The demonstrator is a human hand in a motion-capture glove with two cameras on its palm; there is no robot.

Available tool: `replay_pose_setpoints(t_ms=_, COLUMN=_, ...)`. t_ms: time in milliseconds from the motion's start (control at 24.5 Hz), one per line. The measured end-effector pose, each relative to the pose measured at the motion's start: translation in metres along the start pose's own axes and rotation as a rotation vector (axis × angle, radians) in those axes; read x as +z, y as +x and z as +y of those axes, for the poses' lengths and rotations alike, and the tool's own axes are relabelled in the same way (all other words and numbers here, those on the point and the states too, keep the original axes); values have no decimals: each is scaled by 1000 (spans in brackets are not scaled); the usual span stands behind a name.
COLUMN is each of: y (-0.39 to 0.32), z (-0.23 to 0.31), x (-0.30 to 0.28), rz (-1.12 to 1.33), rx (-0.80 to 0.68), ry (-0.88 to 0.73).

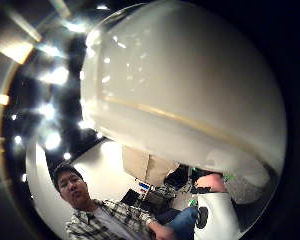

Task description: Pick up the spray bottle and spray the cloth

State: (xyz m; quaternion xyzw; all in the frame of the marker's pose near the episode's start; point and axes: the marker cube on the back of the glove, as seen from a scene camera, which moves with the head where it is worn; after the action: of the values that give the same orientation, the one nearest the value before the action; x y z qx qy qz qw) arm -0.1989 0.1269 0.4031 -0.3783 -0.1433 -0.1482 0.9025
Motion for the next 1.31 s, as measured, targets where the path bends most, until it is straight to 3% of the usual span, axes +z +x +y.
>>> replay_pose_setpoints(t_ms=817, y=-1, z=12, x=-15, rz=-1, rx=102, ry=-283)
replay_pose_setpoints(t_ms=1307, y=8, z=25, x=-46, rz=142, rx=118, ry=-262)
